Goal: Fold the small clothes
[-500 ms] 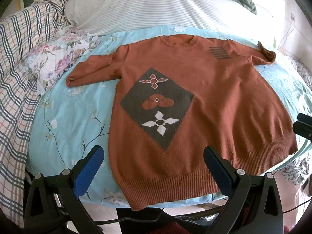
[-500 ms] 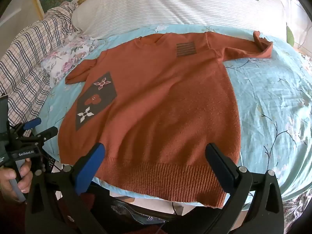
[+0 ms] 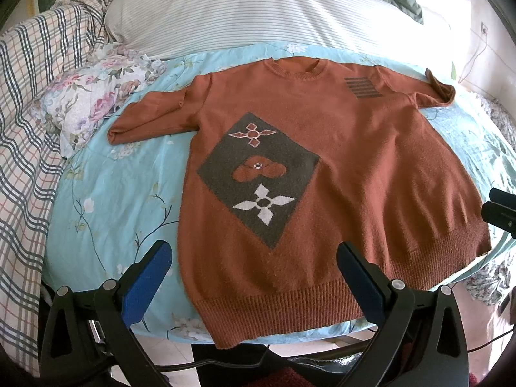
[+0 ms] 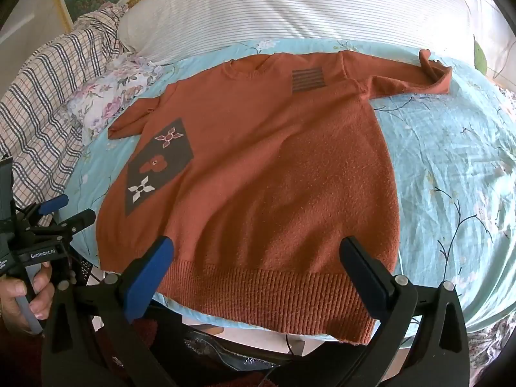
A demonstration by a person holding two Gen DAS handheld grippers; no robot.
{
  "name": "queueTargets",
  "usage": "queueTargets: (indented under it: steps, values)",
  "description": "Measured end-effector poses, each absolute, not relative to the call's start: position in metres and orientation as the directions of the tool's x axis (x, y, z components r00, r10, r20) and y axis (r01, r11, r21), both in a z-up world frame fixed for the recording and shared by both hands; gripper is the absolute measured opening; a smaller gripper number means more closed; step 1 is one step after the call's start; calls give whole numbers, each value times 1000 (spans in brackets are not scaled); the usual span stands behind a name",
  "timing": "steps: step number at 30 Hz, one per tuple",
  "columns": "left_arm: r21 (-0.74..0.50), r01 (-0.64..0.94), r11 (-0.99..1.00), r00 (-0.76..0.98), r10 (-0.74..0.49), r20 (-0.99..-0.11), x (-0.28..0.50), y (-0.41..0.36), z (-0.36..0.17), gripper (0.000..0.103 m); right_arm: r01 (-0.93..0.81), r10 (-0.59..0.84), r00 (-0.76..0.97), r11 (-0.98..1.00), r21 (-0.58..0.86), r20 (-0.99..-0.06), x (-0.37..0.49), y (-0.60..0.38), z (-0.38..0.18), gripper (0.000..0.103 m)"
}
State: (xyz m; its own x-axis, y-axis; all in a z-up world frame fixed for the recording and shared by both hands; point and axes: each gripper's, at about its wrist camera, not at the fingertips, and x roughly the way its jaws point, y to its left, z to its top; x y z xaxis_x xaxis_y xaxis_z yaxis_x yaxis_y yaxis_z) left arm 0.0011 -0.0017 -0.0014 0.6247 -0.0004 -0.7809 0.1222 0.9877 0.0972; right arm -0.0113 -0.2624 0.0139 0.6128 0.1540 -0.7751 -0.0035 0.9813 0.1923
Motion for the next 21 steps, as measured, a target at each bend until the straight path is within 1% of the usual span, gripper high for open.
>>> queueTargets:
  steps: [16, 21]
  values:
    - [89, 123, 988, 629, -9, -777, 3, 0, -3, 102, -1, 160, 607, 980, 201, -779, -11, -259, 14, 102]
    - [89, 126, 988, 640, -12, -769, 5, -5, -3, 102, -4, 142, 615, 984, 177, -775, -12, -260, 15, 102]
